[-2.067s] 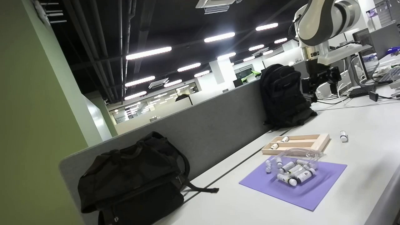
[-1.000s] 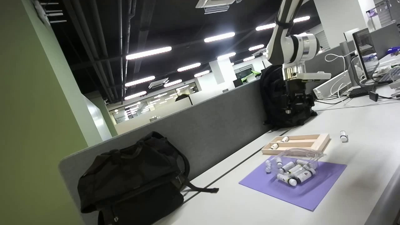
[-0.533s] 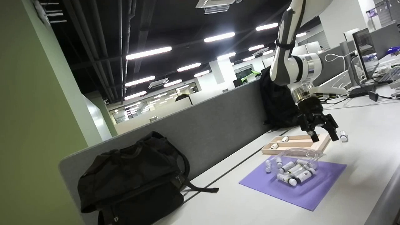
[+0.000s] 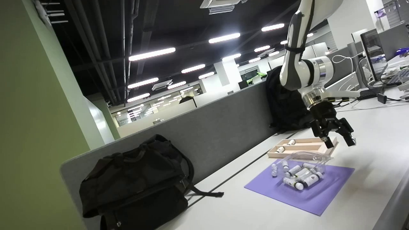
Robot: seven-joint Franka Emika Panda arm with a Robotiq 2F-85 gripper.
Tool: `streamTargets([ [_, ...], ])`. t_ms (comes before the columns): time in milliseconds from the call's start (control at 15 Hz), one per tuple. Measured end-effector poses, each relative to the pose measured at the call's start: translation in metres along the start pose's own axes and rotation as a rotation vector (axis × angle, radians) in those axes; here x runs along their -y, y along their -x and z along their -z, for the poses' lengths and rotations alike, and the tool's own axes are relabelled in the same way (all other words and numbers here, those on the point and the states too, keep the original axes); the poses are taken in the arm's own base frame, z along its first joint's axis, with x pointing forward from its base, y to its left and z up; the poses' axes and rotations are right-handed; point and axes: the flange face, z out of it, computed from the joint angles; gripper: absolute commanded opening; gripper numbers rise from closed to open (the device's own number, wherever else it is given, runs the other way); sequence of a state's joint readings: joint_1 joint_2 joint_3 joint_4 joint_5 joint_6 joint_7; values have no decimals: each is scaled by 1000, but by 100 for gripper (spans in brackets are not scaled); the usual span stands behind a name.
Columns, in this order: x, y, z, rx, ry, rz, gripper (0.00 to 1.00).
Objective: Open the container
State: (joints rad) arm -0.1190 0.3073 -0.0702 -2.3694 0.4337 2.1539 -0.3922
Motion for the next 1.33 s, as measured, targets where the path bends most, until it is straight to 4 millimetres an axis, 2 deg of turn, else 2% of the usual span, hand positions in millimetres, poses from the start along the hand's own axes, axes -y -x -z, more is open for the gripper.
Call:
streamTargets([
  [267,-1,2,-5,-35,-28,17,100],
  [533,-12,23,-12,-163,-93,60,100],
  [800,-25,42,-4,-287,-131,84,100],
  [1333,-25,44,0,-330,-140,116,100],
])
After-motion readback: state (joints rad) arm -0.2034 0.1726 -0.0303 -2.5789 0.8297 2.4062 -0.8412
